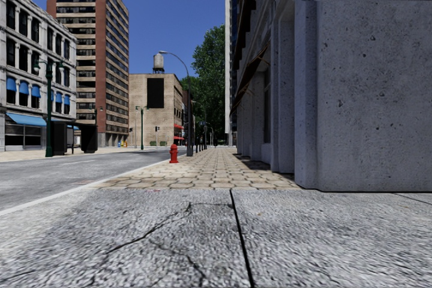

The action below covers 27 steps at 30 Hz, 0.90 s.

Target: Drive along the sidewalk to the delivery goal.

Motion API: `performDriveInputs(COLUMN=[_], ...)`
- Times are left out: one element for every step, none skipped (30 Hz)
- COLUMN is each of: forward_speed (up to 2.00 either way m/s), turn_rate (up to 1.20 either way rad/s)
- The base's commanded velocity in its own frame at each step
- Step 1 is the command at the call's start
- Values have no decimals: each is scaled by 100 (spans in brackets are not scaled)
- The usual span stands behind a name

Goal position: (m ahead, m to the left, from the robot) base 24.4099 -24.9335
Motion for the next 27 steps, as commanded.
performDriveInputs(forward_speed=[200,200,200,200,200,200,200,200,200,200,200,200,200,200,200,200,200,200,200,200,200,200,200,200,200,200,200], turn_rate=[0,0,0,0,0,0,0,0,0,0,0,0,0,0,0,0,0,0,0,0,0,0,0,0,0,0,0])
